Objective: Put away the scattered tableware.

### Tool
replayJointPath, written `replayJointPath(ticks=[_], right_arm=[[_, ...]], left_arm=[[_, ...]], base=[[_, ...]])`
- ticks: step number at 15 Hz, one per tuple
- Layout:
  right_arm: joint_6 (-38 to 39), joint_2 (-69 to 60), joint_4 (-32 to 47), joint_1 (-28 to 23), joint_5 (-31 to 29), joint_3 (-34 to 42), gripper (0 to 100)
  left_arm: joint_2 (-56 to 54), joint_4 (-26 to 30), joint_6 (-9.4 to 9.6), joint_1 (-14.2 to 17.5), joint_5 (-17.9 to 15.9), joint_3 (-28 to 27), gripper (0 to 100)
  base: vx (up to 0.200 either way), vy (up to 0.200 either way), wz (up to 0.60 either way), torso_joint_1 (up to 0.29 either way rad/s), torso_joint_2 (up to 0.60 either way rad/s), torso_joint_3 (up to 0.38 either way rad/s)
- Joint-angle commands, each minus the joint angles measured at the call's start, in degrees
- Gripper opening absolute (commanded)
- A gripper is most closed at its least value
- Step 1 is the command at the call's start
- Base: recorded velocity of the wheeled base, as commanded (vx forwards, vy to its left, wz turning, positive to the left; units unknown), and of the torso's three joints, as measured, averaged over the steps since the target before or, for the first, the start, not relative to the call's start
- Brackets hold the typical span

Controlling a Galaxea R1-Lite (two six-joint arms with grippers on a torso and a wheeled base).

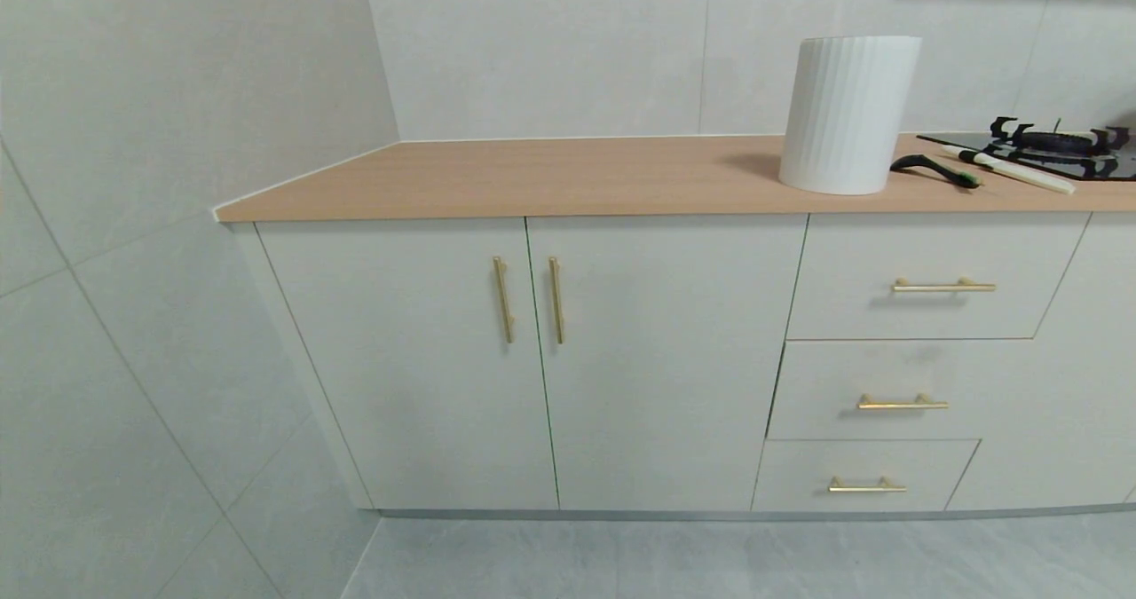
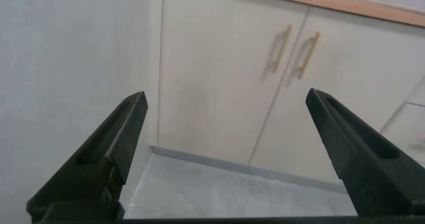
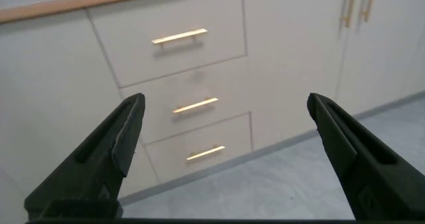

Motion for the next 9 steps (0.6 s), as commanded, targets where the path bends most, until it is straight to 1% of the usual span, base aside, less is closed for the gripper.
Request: replayJointPath(ticks=[1,2,3,4,5,6,8,9], right_arm=[[-0.4,-1.56,-3.81,-0.3,-0.91,6.45,100],[-0.57,-1.56,-4.95,-0.3,-0.47,8.21,100],[-0.92,-1.56,-9.87,-0.3,2.43,13.04,100],[-1.1,-1.56,-12.6,-0.3,4.81,14.88,100],[-0.92,-1.56,-11.63,-0.3,7.62,14.88,100],[-0.84,-1.56,-11.1,-0.3,10.08,14.88,100],[-1.1,-1.56,-11.01,-0.3,13.16,14.88,100],[-1.19,-1.56,-10.75,-0.3,16.5,14.88,100]], left_arm=[[-4.02,-0.21,3.3,3.63,-0.61,3.24,100],[-4.02,-0.39,3.48,3.63,-0.08,4.47,100],[-4.02,-2.32,3.3,3.63,0.18,7.37,100],[-4.02,-4.96,3.3,3.54,0.1,9.74,100],[-4.11,-8.47,3.83,3.54,0.01,13.61,100],[-4.11,-12.16,5.24,3.54,-0.17,17.65,100],[-4.11,-18.76,8.75,3.63,-0.17,23.98,100],[-4.11,-19.81,10.16,3.54,-0.87,24.77,100]], base=[[0.0,0.0,0.0,0.0,0.0,0.0],[0.0,0.0,0.0,0.0,0.0,0.0],[0.0,0.0,0.0,0.0,0.0,0.0],[0.0,0.0,0.0,0.0,0.0,0.0],[0.0,0.0,0.0,0.0,0.0,0.0],[0.0,0.0,0.0,0.0,0.0,0.0],[0.0,0.0,0.0,0.0,0.0,0.0],[0.0,0.0,0.0,0.0,0.0,0.0]])
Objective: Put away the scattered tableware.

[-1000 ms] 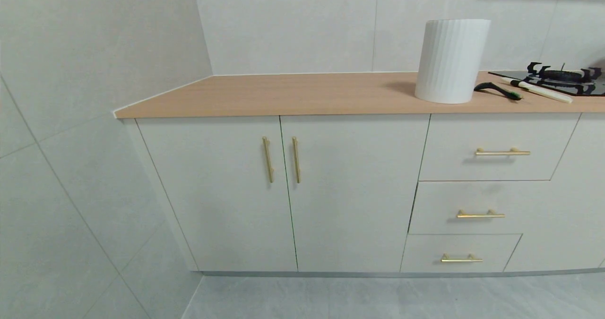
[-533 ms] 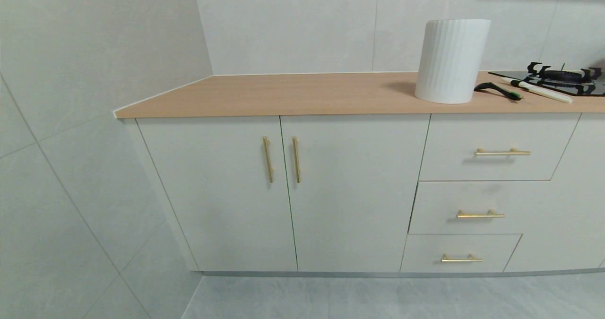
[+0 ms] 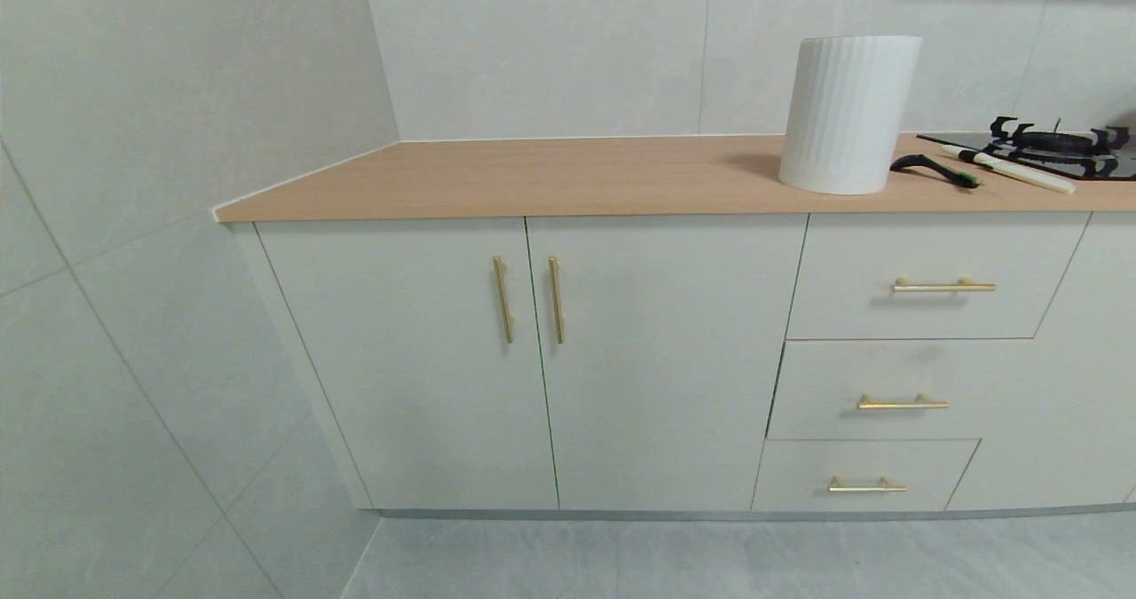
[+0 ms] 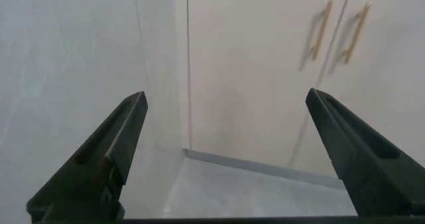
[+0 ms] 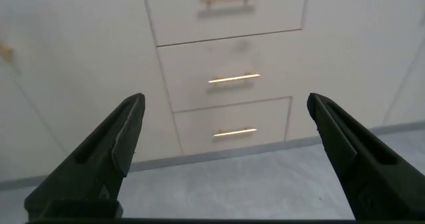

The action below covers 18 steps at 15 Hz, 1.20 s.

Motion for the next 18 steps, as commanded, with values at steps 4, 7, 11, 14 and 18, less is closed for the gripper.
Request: replayJointPath(ticks=[4,7,11,14,18], right_arm=[[-3.9,0.16,2.36,0.01,5.99,0.29,100],[-3.55,0.16,2.27,0.01,5.99,0.29,100],[-3.63,0.16,2.27,0.01,6.34,0.29,100],[-3.55,0.16,2.27,0.01,7.22,0.29,100],[-3.37,0.16,2.27,0.01,7.22,0.29,100]], left_arm=[[-0.07,1.1,1.16,-0.04,-10.03,3.33,100],[-0.07,2.24,1.25,-0.04,-11.87,3.33,100],[-0.07,2.16,0.72,-0.04,-11.87,3.33,100],[-0.07,2.16,0.55,-0.04,-11.87,3.33,100],[-0.07,2.07,0.63,-0.04,-11.87,3.33,100]], base=[[0.0,0.0,0.0,0.0,0.0,0.0],[0.0,0.0,0.0,0.0,0.0,0.0],[0.0,0.0,0.0,0.0,0.0,0.0],[0.0,0.0,0.0,0.0,0.0,0.0],[0.0,-0.15,0.0,0.003,0.0,0.003]])
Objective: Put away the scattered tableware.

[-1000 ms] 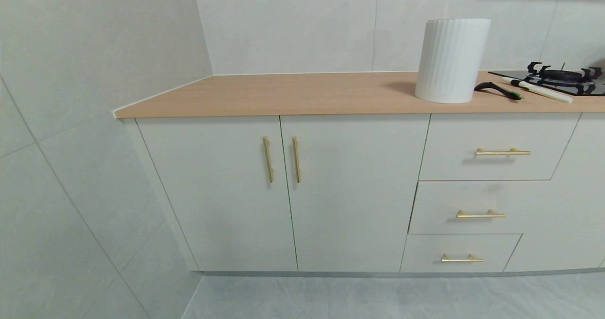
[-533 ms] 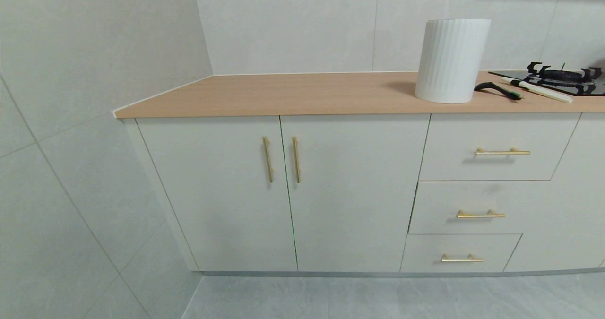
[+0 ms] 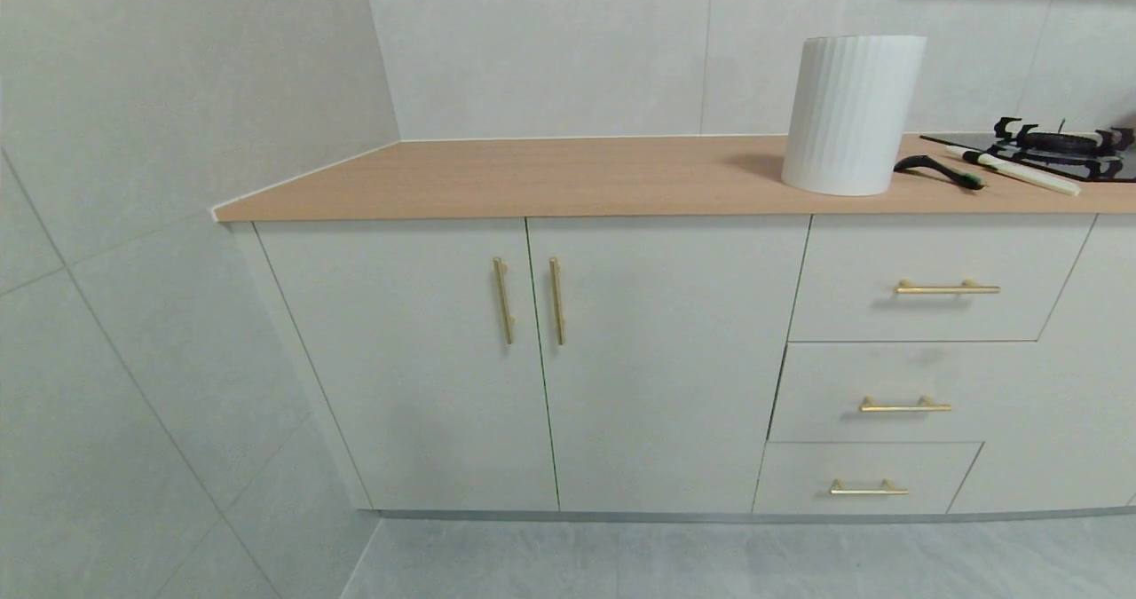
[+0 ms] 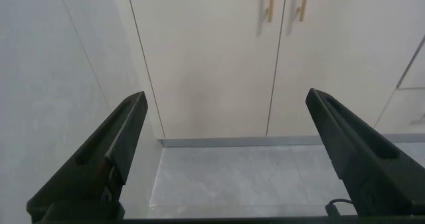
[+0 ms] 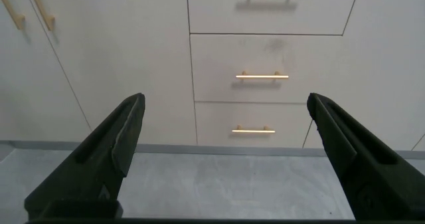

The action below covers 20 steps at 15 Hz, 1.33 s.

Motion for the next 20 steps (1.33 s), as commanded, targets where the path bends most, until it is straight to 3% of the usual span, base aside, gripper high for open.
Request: replayJointPath(ticks=[1,13,18,20], right_arm=[[0.2,0.16,0.01,0.01,0.02,0.0,100],[0.28,0.16,0.01,0.01,0.02,0.0,100],[0.28,0.16,0.01,0.01,0.02,0.0,100],[0.28,0.16,0.01,0.01,0.02,0.0,100]], left_arm=[[0.0,0.02,-0.03,0.02,-0.01,0.0,100],[0.0,0.02,-0.2,0.02,-0.01,0.0,100],[0.0,0.02,-0.47,0.02,0.07,0.0,100],[0.0,0.02,-0.2,0.02,-0.01,0.0,100]], base=[[0.0,-0.2,0.0,0.012,0.0,0.002],[0.0,-0.2,0.0,0.004,0.0,0.002],[0.0,0.0,0.0,0.0,0.0,0.0],[0.2,0.0,0.0,0.007,0.01,0.002]])
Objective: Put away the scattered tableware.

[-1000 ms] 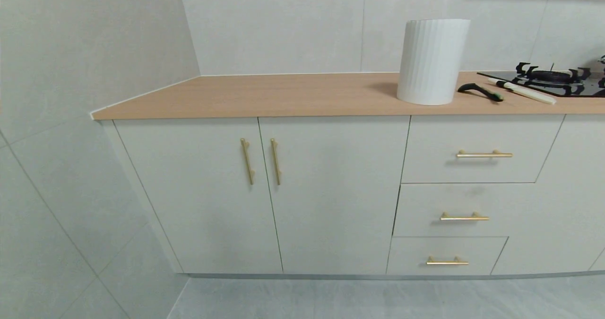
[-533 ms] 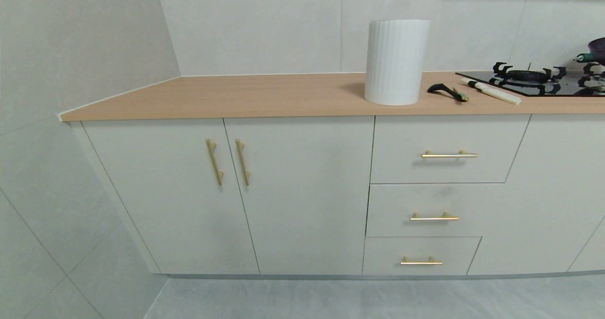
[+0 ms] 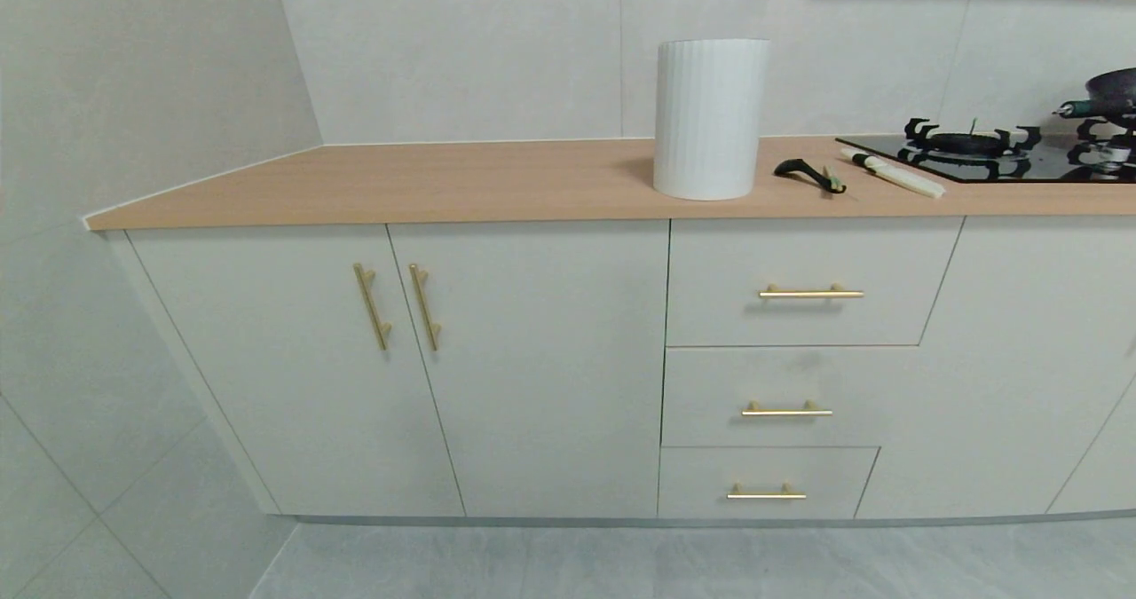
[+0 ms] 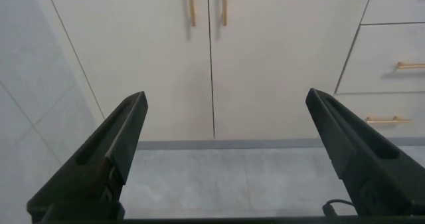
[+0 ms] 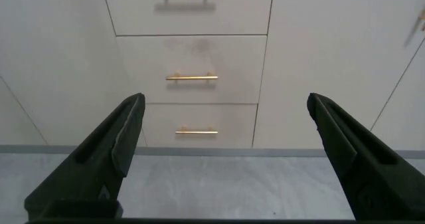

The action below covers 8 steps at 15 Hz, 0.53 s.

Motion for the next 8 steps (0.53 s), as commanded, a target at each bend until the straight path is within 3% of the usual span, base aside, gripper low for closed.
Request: replayJointPath(ticks=[1,2,8], right_arm=[[-0.08,0.1,-0.01,0.01,0.08,0.0,100],[-0.08,0.1,-0.01,0.01,0.08,0.0,100],[-0.79,0.1,-0.1,0.01,-0.1,-0.18,100]], left_arm=[[0.0,0.02,0.08,0.01,-0.01,0.0,100],[0.0,0.02,0.08,0.01,-0.01,0.0,100],[0.0,0.02,-1.15,0.01,0.07,0.0,100]], base=[[0.2,0.0,0.0,-0.007,0.0,0.002],[0.2,0.0,0.0,0.007,0.0,0.002],[0.0,0.0,0.0,0.0,0.0,0.0]])
